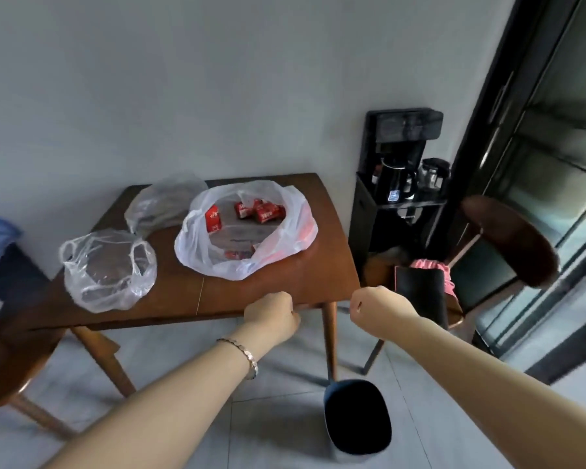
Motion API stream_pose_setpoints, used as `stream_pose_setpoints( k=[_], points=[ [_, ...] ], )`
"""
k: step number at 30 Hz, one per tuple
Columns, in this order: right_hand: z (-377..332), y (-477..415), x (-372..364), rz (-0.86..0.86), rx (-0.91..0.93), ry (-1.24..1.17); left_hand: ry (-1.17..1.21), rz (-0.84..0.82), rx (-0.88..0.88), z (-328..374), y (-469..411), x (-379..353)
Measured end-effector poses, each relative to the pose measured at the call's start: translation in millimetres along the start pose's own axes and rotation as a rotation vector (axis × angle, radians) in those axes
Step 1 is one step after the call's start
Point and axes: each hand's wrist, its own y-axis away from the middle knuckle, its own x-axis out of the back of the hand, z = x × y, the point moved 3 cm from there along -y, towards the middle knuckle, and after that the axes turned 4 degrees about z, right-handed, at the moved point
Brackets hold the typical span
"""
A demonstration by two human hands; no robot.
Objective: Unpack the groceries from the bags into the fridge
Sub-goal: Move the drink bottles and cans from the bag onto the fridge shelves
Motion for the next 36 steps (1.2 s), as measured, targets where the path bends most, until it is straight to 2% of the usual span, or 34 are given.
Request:
stream_pose_setpoints(
  k=[6,10,13,17,20,23,26,29,31,32,34,36],
  points=[
    [-43,-146,0,-0.039,0.128,-0.025,0.129,0.046,0.156,-54,-111,30],
    [-76,-213,-5,-0.101,0.172,-0.023,0.168,0.095,0.219,-93,-167,48],
    [-105,-269,-15,-0.173,0.183,-0.048,0.197,0.07,0.256,-129,-214,46],
    [-142,-335,-50,-0.136,0.186,-0.121,0.2,-0.001,0.241,-174,-273,33],
    [-164,-370,-82,-0.177,0.242,-0.036,0.226,-0.063,0.187,-201,-314,23],
    [-173,-391,-107,-0.235,0.335,0.156,0.259,-0.136,0.143,-215,-349,17],
    [-160,-408,-120,-0.218,0.353,0.259,0.244,-0.192,0.097,-219,-380,12],
    [-135,-411,-124,-0.326,0.442,0.392,0.228,-0.259,0.06,-214,-401,3],
    [-108,-413,-124,-0.382,0.382,0.462,0.228,-0.307,0.042,-206,-410,-7],
    [-97,-413,-122,-0.423,0.292,0.449,0.228,-0.333,0.03,-201,-414,-13],
    [-77,-415,-116,-0.374,0.066,0.328,0.25,-0.361,0.006,-187,-420,-28],
    [-62,-418,-109,-0.256,-0.065,0.215,0.296,-0.329,0.012,-172,-427,-40]
  ],
)
